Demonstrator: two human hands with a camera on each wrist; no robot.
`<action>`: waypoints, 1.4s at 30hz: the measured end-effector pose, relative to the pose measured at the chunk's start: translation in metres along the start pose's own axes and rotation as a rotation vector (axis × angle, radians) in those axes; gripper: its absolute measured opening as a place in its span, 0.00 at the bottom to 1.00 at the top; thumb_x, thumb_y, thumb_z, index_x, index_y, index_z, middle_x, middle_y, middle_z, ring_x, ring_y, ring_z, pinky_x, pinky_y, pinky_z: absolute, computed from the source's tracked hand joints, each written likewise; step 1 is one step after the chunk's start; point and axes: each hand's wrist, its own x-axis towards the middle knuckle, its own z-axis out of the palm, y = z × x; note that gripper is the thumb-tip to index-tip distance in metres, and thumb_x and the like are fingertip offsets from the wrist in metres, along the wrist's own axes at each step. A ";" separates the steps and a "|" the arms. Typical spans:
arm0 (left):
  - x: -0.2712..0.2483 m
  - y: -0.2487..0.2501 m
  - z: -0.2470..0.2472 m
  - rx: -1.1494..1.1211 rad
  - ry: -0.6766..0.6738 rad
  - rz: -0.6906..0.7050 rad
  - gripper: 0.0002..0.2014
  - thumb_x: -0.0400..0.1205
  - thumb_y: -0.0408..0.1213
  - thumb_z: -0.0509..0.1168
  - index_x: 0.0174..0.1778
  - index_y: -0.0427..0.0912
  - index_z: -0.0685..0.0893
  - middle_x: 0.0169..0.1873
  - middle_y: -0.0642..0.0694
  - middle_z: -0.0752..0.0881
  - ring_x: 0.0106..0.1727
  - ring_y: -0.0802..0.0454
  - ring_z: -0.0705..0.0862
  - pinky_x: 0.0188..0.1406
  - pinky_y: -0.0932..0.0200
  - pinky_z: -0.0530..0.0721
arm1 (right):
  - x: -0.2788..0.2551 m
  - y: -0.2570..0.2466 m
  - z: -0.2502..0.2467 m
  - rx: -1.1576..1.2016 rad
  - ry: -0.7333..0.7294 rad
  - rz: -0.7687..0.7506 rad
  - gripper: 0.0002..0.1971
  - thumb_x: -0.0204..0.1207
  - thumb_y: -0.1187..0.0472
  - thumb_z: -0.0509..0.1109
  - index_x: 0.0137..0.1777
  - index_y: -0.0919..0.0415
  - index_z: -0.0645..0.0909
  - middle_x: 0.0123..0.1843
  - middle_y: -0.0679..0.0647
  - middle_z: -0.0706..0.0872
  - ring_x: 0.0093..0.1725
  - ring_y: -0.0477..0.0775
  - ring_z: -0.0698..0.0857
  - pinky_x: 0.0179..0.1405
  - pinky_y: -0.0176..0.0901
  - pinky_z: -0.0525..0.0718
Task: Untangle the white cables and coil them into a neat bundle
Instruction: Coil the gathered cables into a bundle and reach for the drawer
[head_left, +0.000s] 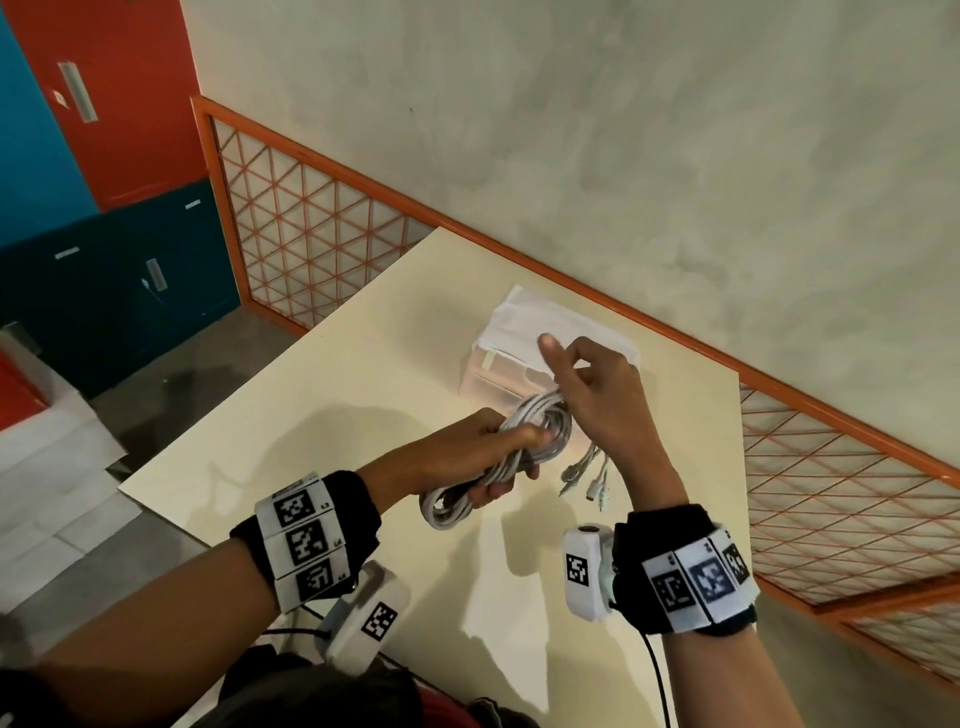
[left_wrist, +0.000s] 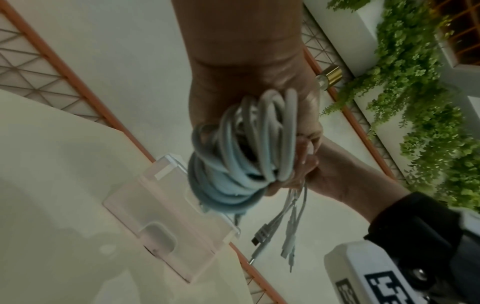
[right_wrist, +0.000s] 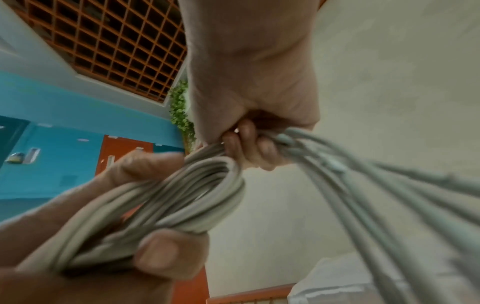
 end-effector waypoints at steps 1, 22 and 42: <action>0.000 0.000 -0.002 -0.045 0.021 0.007 0.20 0.84 0.50 0.57 0.38 0.35 0.80 0.17 0.46 0.73 0.15 0.52 0.67 0.21 0.63 0.68 | -0.001 0.004 -0.002 0.048 -0.015 0.020 0.29 0.78 0.37 0.60 0.35 0.67 0.72 0.23 0.51 0.72 0.23 0.45 0.69 0.28 0.35 0.68; 0.007 -0.001 -0.001 -0.216 0.248 0.304 0.17 0.75 0.50 0.67 0.45 0.38 0.82 0.25 0.41 0.81 0.23 0.43 0.79 0.23 0.59 0.81 | -0.035 -0.010 0.023 0.193 -0.042 0.130 0.17 0.86 0.54 0.53 0.35 0.44 0.71 0.43 0.52 0.71 0.41 0.43 0.74 0.39 0.28 0.69; 0.003 0.004 -0.021 0.004 -0.098 -0.061 0.18 0.82 0.55 0.59 0.52 0.43 0.83 0.42 0.51 0.82 0.43 0.58 0.79 0.47 0.67 0.78 | -0.030 0.002 0.014 0.198 -0.251 0.107 0.09 0.62 0.75 0.72 0.38 0.62 0.86 0.27 0.53 0.86 0.28 0.42 0.81 0.25 0.25 0.72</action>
